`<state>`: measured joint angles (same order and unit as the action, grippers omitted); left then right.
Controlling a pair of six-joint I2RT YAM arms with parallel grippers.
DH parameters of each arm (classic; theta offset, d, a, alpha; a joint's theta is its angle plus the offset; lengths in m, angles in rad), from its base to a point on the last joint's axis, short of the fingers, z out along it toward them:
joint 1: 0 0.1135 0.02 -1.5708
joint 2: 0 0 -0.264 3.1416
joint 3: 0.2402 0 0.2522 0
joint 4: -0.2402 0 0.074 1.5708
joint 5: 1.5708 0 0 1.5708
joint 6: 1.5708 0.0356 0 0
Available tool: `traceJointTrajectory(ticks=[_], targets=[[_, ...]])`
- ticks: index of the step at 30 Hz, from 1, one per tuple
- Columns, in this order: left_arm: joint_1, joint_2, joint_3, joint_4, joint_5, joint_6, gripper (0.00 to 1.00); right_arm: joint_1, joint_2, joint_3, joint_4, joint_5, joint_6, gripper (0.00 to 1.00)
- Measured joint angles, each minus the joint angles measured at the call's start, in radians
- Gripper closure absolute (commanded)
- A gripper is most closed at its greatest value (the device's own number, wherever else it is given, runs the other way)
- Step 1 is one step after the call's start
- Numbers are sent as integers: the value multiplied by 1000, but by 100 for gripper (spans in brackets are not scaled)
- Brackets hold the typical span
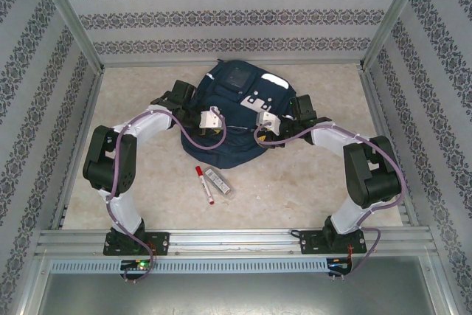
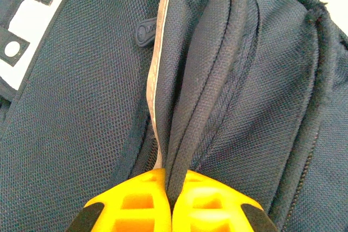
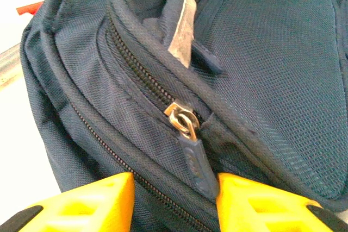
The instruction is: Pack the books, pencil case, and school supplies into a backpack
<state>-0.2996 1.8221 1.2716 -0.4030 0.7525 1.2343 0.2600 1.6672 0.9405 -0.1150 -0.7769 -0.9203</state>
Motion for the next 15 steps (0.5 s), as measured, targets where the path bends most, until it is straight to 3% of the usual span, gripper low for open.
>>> traceJointTrajectory(ticks=[5, 15], targets=[[0, 0, 0, 0, 1, -10, 100, 0, 0, 9, -24, -10, -3, 67], [0, 0, -2, 19, 3, -76, 100, 0, -1, 11, -16, -8, 38, 98]])
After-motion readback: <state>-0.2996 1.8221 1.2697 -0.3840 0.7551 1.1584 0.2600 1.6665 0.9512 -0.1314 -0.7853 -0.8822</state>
